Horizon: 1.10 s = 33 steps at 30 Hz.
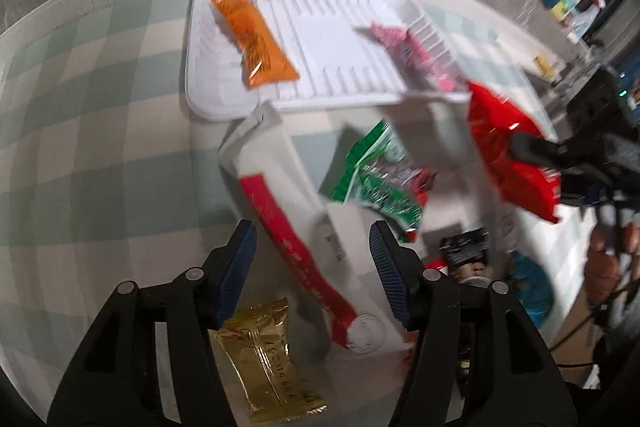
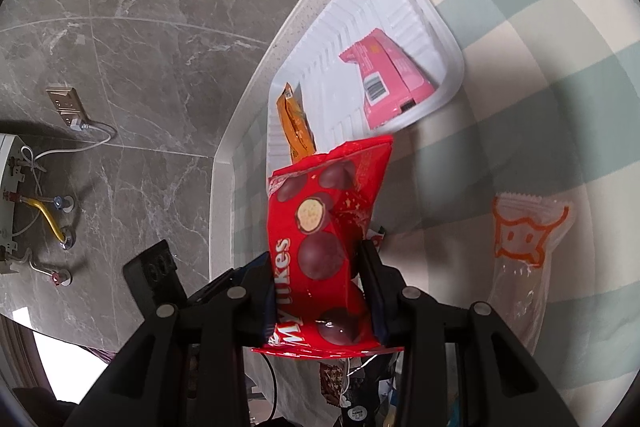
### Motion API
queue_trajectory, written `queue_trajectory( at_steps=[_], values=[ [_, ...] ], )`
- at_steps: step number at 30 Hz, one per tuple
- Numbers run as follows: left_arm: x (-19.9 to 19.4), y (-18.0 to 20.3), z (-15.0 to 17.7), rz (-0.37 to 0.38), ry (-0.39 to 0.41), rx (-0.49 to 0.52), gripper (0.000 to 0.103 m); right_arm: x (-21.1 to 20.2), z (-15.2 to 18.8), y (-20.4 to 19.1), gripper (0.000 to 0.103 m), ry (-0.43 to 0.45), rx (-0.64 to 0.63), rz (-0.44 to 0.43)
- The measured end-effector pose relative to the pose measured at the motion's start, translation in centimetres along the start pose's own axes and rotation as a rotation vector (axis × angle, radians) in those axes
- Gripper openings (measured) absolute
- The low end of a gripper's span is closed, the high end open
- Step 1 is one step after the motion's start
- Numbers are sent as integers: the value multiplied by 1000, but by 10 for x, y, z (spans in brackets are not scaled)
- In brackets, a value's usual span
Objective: Organize snacks
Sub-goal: 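Lift the stick pack with the left tool while the right tool holds the Maltesers bag, then lower both packets into the white tray and open both tools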
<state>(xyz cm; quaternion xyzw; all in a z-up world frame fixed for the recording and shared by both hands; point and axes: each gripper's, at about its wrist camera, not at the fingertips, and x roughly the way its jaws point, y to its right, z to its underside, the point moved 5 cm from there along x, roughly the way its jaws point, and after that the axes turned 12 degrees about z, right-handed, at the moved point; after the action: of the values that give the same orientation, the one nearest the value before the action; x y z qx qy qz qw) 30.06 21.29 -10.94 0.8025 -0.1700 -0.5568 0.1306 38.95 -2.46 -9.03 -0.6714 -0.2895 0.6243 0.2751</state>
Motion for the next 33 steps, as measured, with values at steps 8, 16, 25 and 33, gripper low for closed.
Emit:
queue_trajectory(
  at_steps=[8,16,25,33],
  values=[
    [29,7,15,-136,-30,91,49,0,2,1,40,7,12,3],
    [19,-7,17,15,25,-10,17,0,5,7,41,1,34,0],
    [17,-21,18,324,69,-215,17,-2,5,9,41,3,63,-18],
    [3,-25,5,516,134,-349,17,-4,4,7,41,3,72,-46]
  ],
)
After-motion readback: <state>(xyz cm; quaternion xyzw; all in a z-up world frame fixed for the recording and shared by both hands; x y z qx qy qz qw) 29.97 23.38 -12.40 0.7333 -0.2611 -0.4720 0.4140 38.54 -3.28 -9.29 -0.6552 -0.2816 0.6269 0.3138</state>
